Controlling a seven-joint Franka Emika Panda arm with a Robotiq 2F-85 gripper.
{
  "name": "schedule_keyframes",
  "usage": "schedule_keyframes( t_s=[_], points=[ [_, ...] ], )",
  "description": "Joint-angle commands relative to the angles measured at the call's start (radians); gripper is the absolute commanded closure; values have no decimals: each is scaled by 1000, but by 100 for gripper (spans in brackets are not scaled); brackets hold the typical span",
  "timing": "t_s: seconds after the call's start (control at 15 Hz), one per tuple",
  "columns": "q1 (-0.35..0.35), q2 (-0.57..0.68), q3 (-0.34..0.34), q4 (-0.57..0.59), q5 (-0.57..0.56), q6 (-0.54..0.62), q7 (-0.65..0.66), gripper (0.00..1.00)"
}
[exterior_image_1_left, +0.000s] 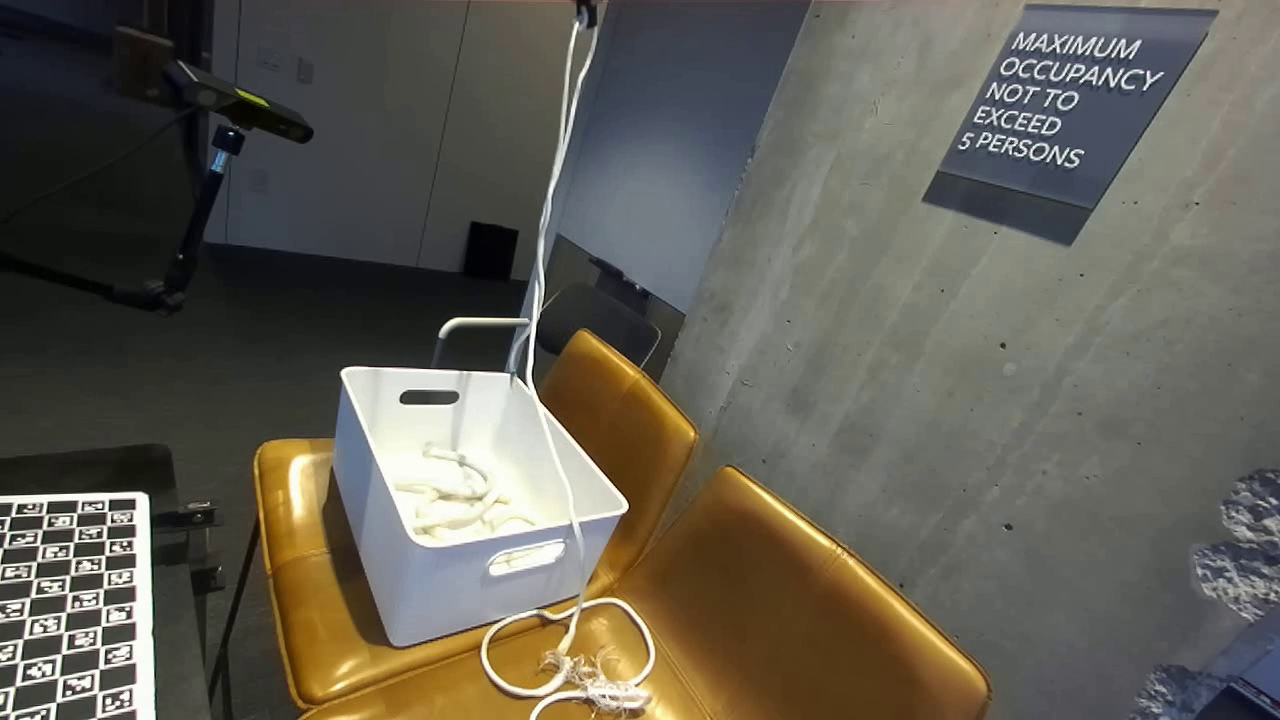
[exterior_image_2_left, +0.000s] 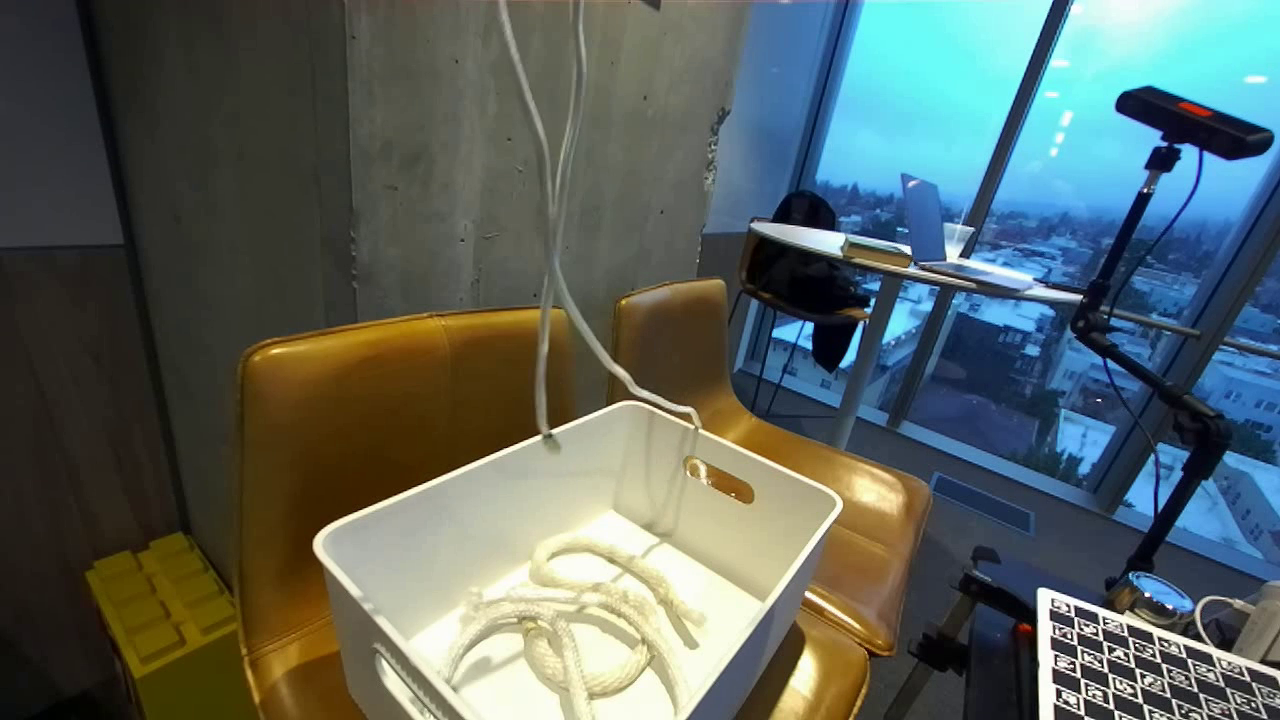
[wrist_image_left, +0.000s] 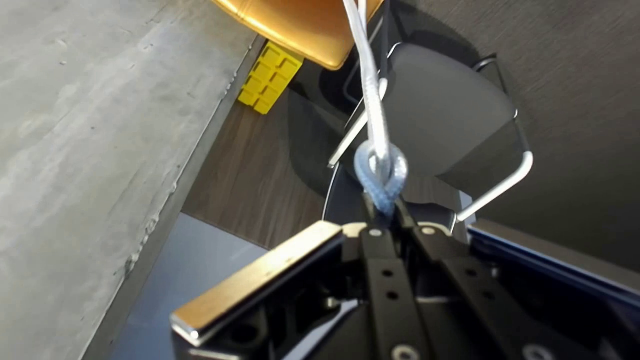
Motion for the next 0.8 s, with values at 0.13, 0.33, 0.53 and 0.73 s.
schedule_keyframes(
  t_s=[0.13,0.33,0.53,0.73],
  points=[
    [-112,-18,30,-279,145,135,-55,99],
    [-138,-43,30,-457,190,202,-86,99],
    [-142,-63,29,-615,208,266,-111,99],
    [-141,-89,28,-776,210,343,-120,99]
  ],
)
